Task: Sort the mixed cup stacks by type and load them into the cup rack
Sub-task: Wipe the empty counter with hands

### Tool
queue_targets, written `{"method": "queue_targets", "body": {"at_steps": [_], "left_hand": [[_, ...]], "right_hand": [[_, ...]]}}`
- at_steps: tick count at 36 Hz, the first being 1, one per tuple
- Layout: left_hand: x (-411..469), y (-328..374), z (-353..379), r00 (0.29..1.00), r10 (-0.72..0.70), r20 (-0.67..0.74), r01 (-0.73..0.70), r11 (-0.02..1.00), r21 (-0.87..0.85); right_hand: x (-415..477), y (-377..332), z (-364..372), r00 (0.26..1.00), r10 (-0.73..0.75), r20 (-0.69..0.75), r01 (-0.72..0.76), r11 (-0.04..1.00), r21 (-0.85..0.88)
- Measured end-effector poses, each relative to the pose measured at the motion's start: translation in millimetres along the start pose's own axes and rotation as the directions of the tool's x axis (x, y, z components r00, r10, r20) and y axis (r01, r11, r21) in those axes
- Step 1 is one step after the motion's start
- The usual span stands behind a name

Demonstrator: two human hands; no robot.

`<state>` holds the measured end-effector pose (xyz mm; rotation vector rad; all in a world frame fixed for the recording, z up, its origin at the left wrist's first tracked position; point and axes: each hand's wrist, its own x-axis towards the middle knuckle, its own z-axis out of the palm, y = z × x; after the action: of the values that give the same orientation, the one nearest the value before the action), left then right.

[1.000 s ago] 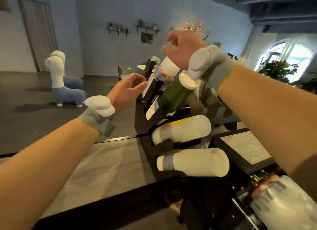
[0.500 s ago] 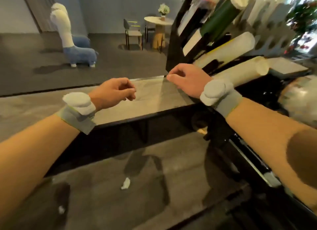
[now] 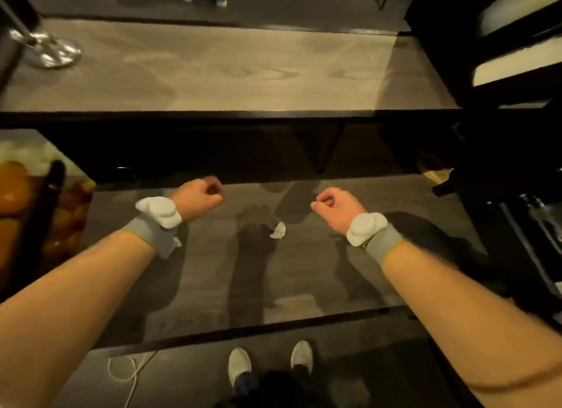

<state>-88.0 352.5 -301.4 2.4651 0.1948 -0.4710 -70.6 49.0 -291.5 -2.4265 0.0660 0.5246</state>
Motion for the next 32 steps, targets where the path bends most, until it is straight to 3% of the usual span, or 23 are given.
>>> {"method": "queue_targets", "body": {"at_steps": [6, 12, 16, 19, 25, 28, 32], "left_hand": [[14, -85, 33, 0.959, -0.281, -0.045, 0.282, 0.959, 0.027], [5, -117, 58, 0.900, -0.428, -0.085, 0.434, 0.897, 0.081], [19, -172, 89, 0.872, -0.484, -0.077, 0.487, 0.873, 0.020], [10, -161, 94, 0.880, -0.476, -0.005, 0.476, 0.880, 0.016], [0, -151, 106, 0.926, -0.361, -0.109, 0.372, 0.923, 0.099], [1, -154, 108, 0.947, -0.291, -0.137, 0.305, 0.947, 0.098], [3, -151, 111, 0.958, -0.254, -0.134, 0.279, 0.934, 0.223]], "right_hand": [[34, 9, 63, 0.982, 0.048, 0.181, -0.018, 0.986, -0.164], [61, 15, 105, 0.955, 0.114, 0.274, -0.023, 0.949, -0.315], [70, 41, 131, 0.963, -0.009, 0.271, 0.068, 0.976, -0.209], [66, 36, 138, 0.964, -0.020, 0.265, 0.084, 0.970, -0.230], [69, 31, 145, 0.952, 0.010, 0.306, 0.106, 0.927, -0.359], [71, 30, 149, 0.952, -0.039, 0.302, 0.155, 0.917, -0.369], [76, 32, 155, 0.933, -0.097, 0.346, 0.230, 0.900, -0.370]]}}
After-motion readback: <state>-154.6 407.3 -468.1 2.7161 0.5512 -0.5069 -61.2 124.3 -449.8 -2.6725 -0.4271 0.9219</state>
